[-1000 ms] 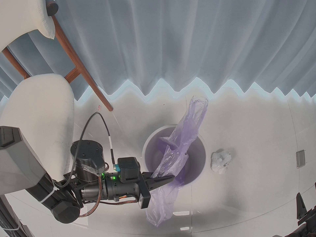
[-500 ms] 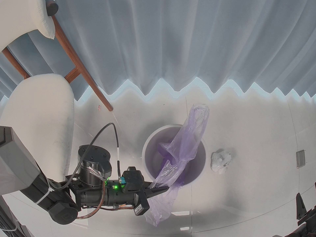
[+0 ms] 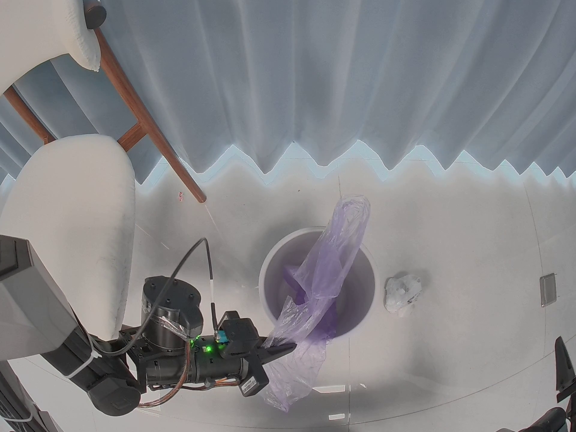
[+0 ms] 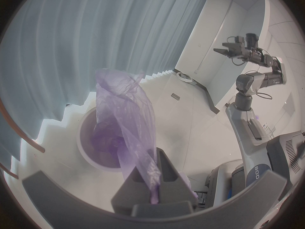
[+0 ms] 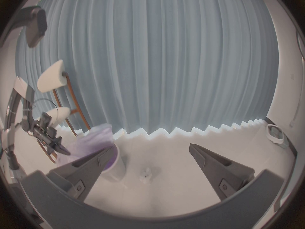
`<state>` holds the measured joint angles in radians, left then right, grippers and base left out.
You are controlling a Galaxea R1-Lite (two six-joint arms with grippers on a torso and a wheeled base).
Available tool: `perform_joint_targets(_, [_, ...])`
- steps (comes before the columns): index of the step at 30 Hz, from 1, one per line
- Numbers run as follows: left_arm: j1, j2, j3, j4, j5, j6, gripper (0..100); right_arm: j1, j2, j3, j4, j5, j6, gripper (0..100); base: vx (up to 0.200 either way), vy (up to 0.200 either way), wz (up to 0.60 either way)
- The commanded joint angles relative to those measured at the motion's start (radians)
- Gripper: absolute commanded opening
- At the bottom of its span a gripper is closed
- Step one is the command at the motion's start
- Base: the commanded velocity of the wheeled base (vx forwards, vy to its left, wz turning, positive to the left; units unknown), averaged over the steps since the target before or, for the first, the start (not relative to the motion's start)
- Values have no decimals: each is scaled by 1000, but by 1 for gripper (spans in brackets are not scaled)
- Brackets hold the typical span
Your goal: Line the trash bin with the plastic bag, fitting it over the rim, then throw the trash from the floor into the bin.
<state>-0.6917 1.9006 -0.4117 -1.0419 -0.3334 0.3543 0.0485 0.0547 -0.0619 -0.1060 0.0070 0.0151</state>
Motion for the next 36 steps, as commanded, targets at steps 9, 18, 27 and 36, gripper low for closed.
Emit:
perform_joint_targets(9, [-65, 31, -21, -36, 79, -15, 0, 327, 748, -302, -101, -47, 767, 100, 0, 0, 0])
perform_joint_targets(18, [-111, 51, -30, -53, 113, -47, 0, 324, 1027, -481, 60, 60, 939, 100, 0, 0, 0])
perform_joint_targets(27, [-180, 69, -41, -55, 148, -81, 0, 370, 1194, -519, -6, 82, 942, 100, 0, 0, 0])
perform_joint_targets(36, [-192, 77, -41, -53, 148, -83, 0, 369, 1361, -536, -184, 77, 890, 100, 0, 0, 0])
